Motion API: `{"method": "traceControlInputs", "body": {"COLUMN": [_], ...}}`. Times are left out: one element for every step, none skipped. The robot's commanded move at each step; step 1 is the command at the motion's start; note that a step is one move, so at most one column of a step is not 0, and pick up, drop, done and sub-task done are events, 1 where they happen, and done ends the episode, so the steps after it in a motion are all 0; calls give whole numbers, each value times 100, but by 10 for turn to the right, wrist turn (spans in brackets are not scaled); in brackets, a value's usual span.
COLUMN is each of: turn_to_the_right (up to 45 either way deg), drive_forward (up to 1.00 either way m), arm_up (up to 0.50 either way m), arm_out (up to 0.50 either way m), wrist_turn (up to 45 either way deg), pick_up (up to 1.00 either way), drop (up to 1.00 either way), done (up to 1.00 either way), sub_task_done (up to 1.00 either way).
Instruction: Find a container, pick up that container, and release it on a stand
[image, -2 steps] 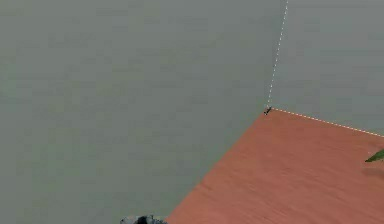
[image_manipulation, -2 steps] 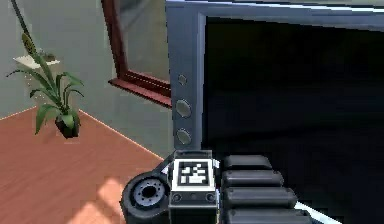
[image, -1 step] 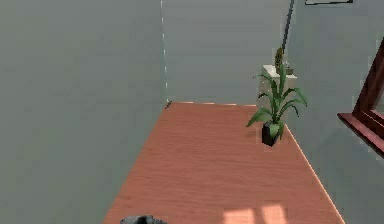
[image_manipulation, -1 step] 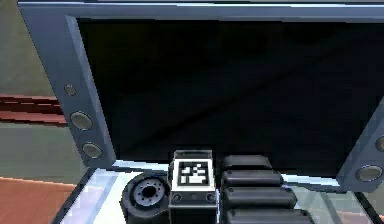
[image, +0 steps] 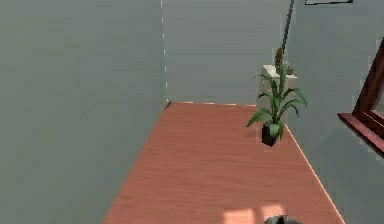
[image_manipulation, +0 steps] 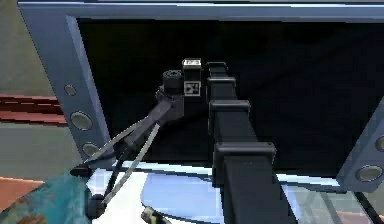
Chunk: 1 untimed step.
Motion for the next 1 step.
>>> {"method": "traceControlInputs", "body": {"turn_to_the_right": [0], "drive_forward": [0], "arm_up": [0], "arm_out": [0], "wrist_turn": [450], "pick_up": [0], "drop": [0], "done": [0], "sub_task_done": [0]}}
